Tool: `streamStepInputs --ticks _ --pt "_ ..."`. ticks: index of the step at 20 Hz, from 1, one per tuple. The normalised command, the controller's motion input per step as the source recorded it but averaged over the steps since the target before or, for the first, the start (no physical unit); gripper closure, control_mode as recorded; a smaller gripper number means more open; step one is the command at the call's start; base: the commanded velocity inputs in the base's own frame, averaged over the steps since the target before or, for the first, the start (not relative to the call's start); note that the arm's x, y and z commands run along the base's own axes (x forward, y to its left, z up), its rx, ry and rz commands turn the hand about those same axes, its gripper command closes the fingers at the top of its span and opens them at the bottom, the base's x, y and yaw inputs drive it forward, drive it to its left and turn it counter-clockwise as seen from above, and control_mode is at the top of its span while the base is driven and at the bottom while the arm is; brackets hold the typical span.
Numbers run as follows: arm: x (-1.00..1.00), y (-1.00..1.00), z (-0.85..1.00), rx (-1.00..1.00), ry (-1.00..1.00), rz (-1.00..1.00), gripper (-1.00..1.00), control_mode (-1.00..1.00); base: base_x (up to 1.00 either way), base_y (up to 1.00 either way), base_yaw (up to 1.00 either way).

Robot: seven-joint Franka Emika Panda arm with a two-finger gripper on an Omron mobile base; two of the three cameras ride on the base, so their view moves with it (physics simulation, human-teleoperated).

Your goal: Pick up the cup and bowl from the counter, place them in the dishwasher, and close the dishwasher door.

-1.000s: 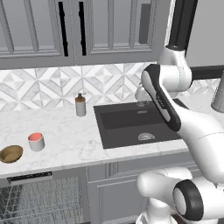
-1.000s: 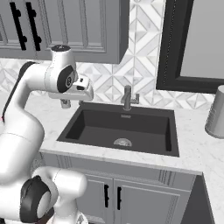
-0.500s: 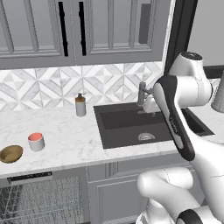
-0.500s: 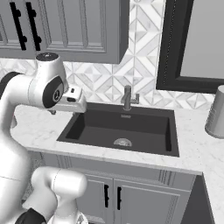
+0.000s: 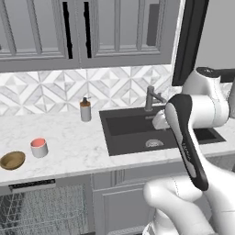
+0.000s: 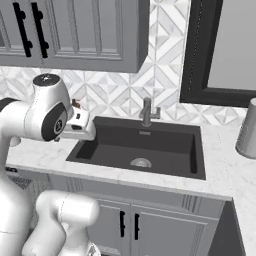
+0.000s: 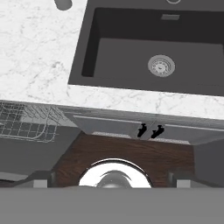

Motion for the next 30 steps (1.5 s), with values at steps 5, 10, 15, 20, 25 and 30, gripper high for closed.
streamStepInputs --ticks 5,10,15,20,25,30 --pt "0.00 0.00 0.00 0.00 0.00 0.00 -1.00 1.00 -0.06 -0.48 0.41" --pt "0.00 0.00 0.00 0.00 0.00 0.00 -1.00 1.00 -0.28 -0.24 0.66" --pt "0.00 0.00 0.00 0.00 0.00 0.00 -1.00 1.00 -0.19 -0.23 0.74" --pt "0.00 0.00 0.00 0.00 0.00 0.00 -1.00 1.00 -0.11 -0.52 0.67" --pt "0.00 0.00 0.00 0.00 0.00 0.00 -1.00 1.00 0.06 -0.33 0.54" --pt "0.00 0.00 0.00 0.00 0.00 0.00 -1.00 1.00 0.54 -0.41 0.21"
